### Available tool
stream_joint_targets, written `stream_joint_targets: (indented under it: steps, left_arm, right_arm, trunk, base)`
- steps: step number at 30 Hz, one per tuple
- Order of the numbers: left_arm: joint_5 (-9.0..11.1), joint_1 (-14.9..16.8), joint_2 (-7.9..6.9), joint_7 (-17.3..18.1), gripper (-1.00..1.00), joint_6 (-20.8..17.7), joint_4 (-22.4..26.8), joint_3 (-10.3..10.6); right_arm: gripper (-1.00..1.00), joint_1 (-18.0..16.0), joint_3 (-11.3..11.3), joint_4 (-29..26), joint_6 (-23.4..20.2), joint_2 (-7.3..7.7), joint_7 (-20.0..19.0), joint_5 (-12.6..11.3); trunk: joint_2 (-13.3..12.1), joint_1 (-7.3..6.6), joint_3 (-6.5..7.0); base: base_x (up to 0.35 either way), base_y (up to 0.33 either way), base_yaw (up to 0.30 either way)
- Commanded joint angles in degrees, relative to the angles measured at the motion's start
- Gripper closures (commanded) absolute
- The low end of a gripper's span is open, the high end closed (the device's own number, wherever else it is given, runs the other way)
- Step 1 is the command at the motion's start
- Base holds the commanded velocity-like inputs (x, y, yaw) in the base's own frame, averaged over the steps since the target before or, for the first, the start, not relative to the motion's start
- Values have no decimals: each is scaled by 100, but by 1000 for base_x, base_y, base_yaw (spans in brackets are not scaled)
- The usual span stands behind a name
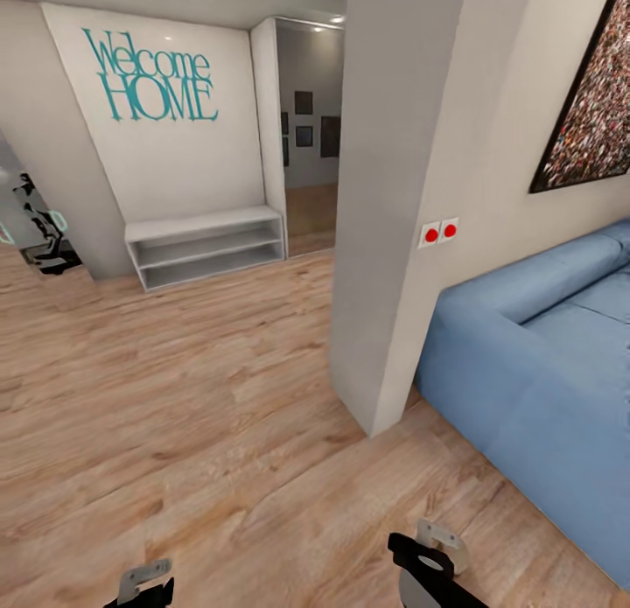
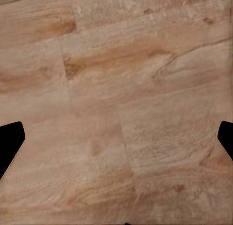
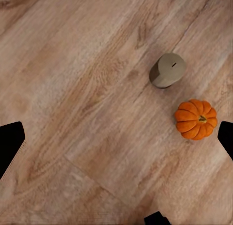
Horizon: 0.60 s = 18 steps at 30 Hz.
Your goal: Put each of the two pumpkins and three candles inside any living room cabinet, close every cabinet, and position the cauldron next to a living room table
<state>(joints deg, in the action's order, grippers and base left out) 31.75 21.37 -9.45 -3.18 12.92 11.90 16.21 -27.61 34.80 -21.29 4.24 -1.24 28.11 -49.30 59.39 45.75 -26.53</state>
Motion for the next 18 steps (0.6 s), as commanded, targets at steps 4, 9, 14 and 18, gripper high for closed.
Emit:
stream_joint_targets:
  steps: [4,9,14,18]
  left_arm:
    - [24,-1,-4,-33,-100,10,5,49]
    - [24,0,-4,-33,-100,12,5,49]
    - [24,1,-4,-33,-100,13,5,49]
    - [24,1,-4,-33,-100,11,5,49]
  right_arm:
    - [-100,-7,44,2,42,1,27,-62]
    - [-100,-7,44,2,42,0,27,-70]
    - [-100,-7,42,2,41,1,28,-71]
    - [-100,-7,40,2,42,1,28,-71]
  trunk:
    - [4,3,-20]
    - [4,3,-39]
    - [4,3,-57]
    - [4,3,-71]
  base:
    - [251,202,-260]
    - [239,201,-259]
    - [210,197,-260]
    - [189,149,-260]
